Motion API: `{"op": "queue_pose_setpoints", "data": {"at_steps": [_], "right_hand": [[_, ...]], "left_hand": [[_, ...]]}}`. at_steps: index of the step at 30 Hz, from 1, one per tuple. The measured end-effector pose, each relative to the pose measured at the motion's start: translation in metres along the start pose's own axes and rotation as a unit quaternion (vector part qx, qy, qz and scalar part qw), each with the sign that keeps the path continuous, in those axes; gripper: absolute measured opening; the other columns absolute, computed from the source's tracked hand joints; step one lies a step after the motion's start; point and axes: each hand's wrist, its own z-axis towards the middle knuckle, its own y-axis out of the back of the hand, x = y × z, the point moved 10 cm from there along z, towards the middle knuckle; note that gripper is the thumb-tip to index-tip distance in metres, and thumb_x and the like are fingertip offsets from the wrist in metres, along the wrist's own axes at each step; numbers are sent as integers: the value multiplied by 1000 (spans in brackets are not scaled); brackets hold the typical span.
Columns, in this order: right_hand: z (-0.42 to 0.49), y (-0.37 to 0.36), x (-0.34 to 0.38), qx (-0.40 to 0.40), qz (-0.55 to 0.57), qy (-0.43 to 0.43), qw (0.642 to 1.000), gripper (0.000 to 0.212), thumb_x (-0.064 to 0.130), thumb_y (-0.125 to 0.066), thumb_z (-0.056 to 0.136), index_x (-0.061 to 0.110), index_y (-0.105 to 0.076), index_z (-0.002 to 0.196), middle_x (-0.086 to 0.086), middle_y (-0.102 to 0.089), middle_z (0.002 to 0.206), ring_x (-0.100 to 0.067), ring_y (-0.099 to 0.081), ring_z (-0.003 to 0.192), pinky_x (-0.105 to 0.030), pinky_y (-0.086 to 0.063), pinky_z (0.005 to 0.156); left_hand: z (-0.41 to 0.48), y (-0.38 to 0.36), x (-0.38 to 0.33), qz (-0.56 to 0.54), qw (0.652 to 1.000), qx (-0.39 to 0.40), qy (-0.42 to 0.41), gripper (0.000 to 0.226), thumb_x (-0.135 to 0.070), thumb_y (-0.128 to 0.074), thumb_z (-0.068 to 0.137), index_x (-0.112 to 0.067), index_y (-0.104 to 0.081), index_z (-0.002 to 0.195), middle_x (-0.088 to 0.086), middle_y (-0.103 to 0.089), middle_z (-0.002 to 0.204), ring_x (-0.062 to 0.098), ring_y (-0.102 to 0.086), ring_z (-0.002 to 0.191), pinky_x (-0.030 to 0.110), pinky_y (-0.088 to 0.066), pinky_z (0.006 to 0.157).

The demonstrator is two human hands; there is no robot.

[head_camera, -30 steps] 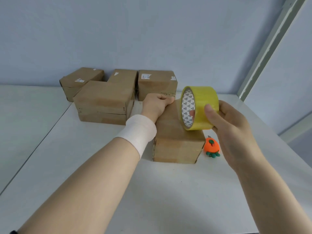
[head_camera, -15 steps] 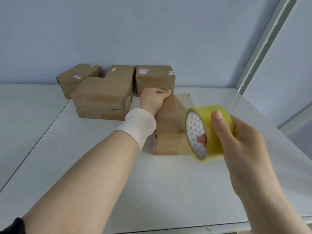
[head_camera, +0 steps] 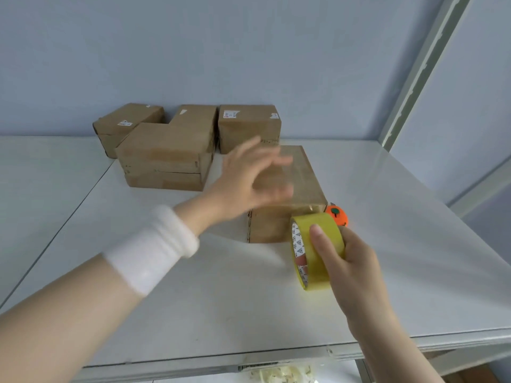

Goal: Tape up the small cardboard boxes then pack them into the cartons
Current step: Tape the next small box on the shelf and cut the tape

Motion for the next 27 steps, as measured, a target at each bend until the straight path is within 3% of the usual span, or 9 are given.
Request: {"op": "queue_pose_setpoints", "data": {"at_steps": [2,4,7,11,15,17,20,23,27], "right_hand": [[3,0,1,4,3,5,1000,25,41,-52,89,18,-62,88,11,-69,60,-1,-62,54,-14,-45,50],[7,-3,9,19,38,11,999,25,38,-57,90,14,-62,93,8,-70,62,-3,-63,56,-13,-46,50],[18,-5,41,63,91,39,993,28,34,-61,77,9,-64,89,3,-69,63,-8,-62,56,-14,-45,49],[39,-10,100,135,139,88,977,14,23,-58,80,11,-65,85,0,-71,68,-13,-65,60,-20,-51,51],[67,-6,140,110,170,100,974,24,25,-55,92,9,-66,79,0,-72,66,-14,-65,58,-28,-56,59],[82,-4,144,85,177,83,977,28,30,-57,92,8,-66,76,1,-71,64,-14,-66,57,-28,-57,60],[101,-4,142,68,162,75,982,32,36,-57,91,10,-66,76,3,-72,65,-11,-67,58,-27,-58,63],[114,-12,142,84,135,95,983,30,39,-55,92,12,-66,83,4,-73,69,-11,-68,63,-25,-57,61],[125,-16,126,40,87,143,985,20,32,-54,93,15,-63,90,10,-72,70,-5,-67,72,-21,-52,68]], "left_hand": [[-22,-16,1,62,994,79,-35,81,-69,-64,64,-36,-42,134,-11,-26,150,10,-5,143,25,-1,111],[-22,-9,4,67,995,65,-47,72,-50,-69,72,-30,-44,135,-8,-30,150,13,-13,142,11,-3,109],[-9,5,1,54,996,59,-49,59,-44,-68,77,-29,-50,132,-9,-43,142,14,-31,133,19,-21,108],[10,30,5,-28,996,83,4,39,-36,-66,83,-40,-52,119,-21,-58,116,-15,-51,99,0,-36,78],[33,50,6,17,992,109,64,45,-48,-57,85,-36,-48,127,-19,-56,116,-10,-51,90,-5,-31,64],[36,48,-2,41,990,119,62,71,-60,-60,76,-34,-37,138,-18,-46,132,-13,-45,101,-6,-29,77],[34,29,-14,126,982,138,26,112,-72,-66,59,-29,-15,149,-12,-19,153,9,-19,139,27,-22,112],[39,26,-9,147,984,99,36,111,-66,-68,64,-28,-9,150,-9,-19,152,12,-11,140,25,-20,103],[58,25,12,98,986,106,81,97,-62,-66,70,-30,-19,148,-1,-28,147,16,-19,139,30,-23,110]]}}
